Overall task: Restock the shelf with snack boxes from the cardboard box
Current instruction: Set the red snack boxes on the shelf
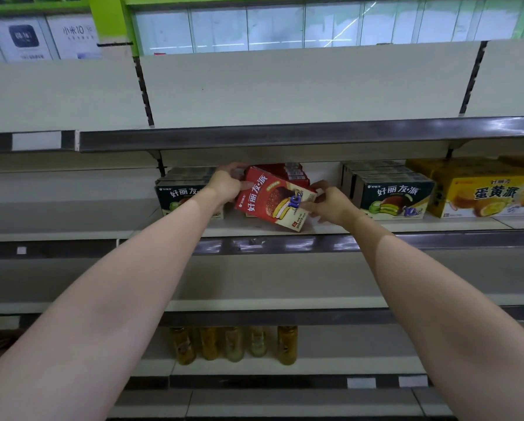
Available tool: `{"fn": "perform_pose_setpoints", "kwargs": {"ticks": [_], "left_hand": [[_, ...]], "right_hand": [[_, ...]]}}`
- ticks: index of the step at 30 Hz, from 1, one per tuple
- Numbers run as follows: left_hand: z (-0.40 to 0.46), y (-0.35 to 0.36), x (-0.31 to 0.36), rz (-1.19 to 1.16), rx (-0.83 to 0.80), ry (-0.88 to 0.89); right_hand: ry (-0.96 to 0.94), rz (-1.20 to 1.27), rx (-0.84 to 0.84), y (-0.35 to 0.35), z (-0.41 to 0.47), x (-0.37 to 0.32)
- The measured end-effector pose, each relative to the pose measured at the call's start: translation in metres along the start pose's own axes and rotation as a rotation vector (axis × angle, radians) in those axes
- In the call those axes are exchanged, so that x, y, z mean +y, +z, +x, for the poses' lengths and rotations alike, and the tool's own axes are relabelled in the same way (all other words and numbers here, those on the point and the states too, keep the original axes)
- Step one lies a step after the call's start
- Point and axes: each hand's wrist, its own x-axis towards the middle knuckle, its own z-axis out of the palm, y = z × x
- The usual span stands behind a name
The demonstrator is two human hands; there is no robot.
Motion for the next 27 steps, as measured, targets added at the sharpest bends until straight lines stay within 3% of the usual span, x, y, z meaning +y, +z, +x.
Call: {"fn": "perform_pose_setpoints", "kwargs": {"ticks": [11, 15, 18, 22, 24, 27], "left_hand": [[-0.001, -0.003, -0.007, 0.107, -0.071, -0.183], [-0.001, -0.004, -0.010, 0.096, -0.022, -0.262], [-0.001, -0.006, -0.012, 0.221, 0.022, -0.238], [-0.007, -0.005, -0.012, 0.357, -0.023, -0.311], [-0.015, -0.001, -0.012, 0.384, -0.141, -0.401], [-0.013, 0.009, -0.023, 0.523, -0.207, -0.363]], "right_hand": [[-0.026, 0.029, 0.050, 0.004, 0.000, -0.011], [0.004, -0.005, 0.092, 0.007, 0.001, -0.013], [0.073, -0.125, 0.108, 0.006, 0.004, -0.014], [0.257, -0.370, -0.082, 0.007, -0.001, -0.017], [0.335, -0.290, -0.176, 0.011, -0.006, -0.018], [0.336, -0.158, -0.190, 0.018, -0.010, -0.023]]}}
